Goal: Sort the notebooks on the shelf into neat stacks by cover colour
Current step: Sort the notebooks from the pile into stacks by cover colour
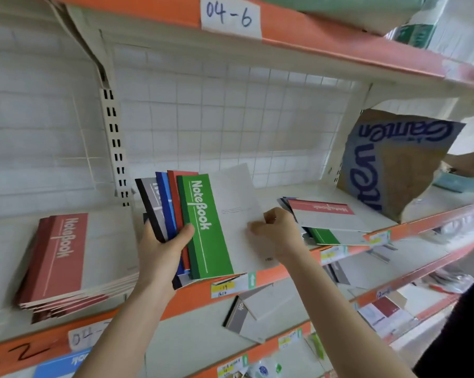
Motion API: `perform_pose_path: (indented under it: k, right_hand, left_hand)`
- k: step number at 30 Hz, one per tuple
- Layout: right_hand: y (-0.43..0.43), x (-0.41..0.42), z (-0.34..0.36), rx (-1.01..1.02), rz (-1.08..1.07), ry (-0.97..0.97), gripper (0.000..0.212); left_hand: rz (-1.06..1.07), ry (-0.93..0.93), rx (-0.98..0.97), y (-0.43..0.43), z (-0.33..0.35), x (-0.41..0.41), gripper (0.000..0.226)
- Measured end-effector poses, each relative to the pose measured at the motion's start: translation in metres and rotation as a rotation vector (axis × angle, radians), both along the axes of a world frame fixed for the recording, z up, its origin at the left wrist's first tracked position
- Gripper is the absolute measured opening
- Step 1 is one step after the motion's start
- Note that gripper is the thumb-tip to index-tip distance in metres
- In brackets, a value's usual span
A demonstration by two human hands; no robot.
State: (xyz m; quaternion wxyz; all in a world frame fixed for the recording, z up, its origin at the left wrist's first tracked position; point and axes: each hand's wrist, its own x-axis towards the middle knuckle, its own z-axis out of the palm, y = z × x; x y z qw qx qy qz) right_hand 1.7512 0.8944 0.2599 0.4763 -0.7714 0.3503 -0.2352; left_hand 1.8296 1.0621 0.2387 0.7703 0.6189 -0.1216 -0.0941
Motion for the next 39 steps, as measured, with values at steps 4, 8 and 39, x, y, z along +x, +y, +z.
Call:
perform_pose_path:
  k: [4,8,39]
  right_hand:
    - [-0.031,-0.002,-0.005,0.053,-0.033,0.001,0.026]
    - [-0.066,-0.001,-0.006,-0.015,-0.107,0.004,0.024]
    - [0.043,0.070,-0.009,-0.017,0.391,0.102,0.021]
  left_hand:
    - [0.012,0.044,-0.015,-0.014,-0.001,-0.001,0.033]
    - [0.069,0.061,0.001,-0.012,0.000,0.003,0.031]
    - [0.241,0.119,-0.021,0.077,-0.001,0.009,0.030]
